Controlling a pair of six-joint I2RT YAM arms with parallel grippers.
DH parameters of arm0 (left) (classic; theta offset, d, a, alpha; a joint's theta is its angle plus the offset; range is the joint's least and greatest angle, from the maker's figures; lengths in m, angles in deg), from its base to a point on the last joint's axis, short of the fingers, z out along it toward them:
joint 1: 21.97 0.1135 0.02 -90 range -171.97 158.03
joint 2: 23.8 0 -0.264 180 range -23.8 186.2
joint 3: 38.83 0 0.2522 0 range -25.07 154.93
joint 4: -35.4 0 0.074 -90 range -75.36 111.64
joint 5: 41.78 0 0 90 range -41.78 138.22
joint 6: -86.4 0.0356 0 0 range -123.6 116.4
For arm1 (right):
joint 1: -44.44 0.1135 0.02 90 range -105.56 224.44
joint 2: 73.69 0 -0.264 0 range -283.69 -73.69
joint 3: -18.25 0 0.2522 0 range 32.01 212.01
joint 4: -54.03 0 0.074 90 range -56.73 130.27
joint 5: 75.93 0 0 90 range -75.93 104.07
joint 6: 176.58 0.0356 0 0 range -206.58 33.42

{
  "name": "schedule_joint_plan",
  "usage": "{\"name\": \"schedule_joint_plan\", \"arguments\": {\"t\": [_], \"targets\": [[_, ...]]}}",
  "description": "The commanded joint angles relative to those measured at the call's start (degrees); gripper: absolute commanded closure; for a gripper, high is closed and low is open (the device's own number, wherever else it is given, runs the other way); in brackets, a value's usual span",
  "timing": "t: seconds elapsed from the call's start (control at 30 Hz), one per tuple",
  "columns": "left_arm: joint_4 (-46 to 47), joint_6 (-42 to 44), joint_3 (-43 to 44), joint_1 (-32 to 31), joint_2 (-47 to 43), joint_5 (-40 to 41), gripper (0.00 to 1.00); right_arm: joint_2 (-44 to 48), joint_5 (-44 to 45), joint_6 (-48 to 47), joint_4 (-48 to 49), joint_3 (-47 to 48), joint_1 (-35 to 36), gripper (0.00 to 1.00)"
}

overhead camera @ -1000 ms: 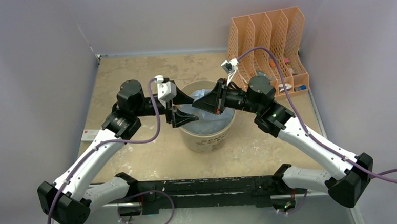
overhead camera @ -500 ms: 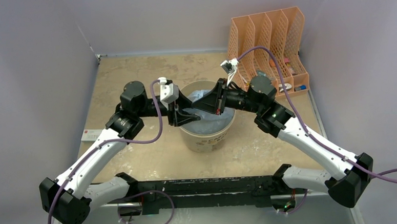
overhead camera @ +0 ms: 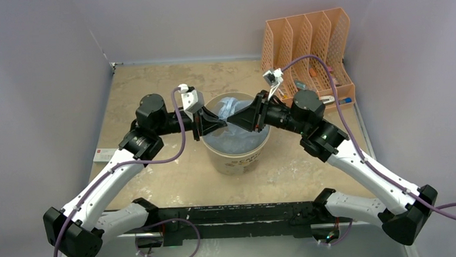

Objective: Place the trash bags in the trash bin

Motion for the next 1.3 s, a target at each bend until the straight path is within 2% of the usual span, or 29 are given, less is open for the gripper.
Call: {"name": "schedule_joint_plan", "arguments": {"t": [0.0,0.07,0.17,0.2,0.33,0.43,0.53,0.6,0.67,0.77,0.97,1.23,1.27], "targets": [[2.0,-3.0,1.7,-0.1,-1.9,3.2,1.0,2.5,3.8,-2.5,-1.2,0.6,0.2,0.77],[1.7,-3.2,1.7,-0.1,-2.0,3.2,1.0,2.2,5.0,-3.2,-2.4,0.9,0.2,0.9],[1.8,-3.2,1.9,-0.1,-1.8,1.0,1.0,1.5,5.5,-3.3,-2.6,1.1,0.3,0.93],[1.5,-3.2,2.1,-0.2,-1.8,0.8,1.0,1.2,4.6,-3.3,-2.3,1.1,0.2,0.91],[0.9,-2.9,1.7,-0.1,-2.0,0.8,1.0,0.3,0.6,-2.9,1.7,0.0,0.2,0.64],[1.0,-3.1,1.4,-0.2,-1.7,0.8,1.0,-0.4,-0.7,-1.9,5.2,-1.2,0.2,0.6],[1.6,-3.8,1.0,-0.2,-1.6,0.6,1.0,-1.2,-1.2,-1.5,5.4,-1.1,0.2,0.77],[1.8,-3.9,1.1,-0.2,-1.7,0.2,0.92,-0.9,-0.7,-1.4,4.6,-1.1,0.2,0.9],[1.7,-3.7,1.3,-0.2,-1.9,0.0,0.82,0.0,0.2,-0.1,4.5,-1.9,0.2,0.97],[1.7,-3.6,2.0,-0.2,-1.9,-0.8,0.69,1.2,1.8,0.5,4.8,-2.5,0.2,0.99],[1.8,-3.8,5.4,-0.2,1.7,-4.6,0.58,-0.1,0.9,-1.1,4.3,-2.5,0.2,0.99],[1.4,-4.1,8.0,-0.2,4.4,-5.1,0.57,-0.6,1.0,-1.8,3.4,-2.4,0.2,0.99],[1.4,-4.2,8.0,-0.2,4.4,-4.6,0.62,-0.6,1.2,-1.8,3.2,-2.5,0.2,0.99]]}}
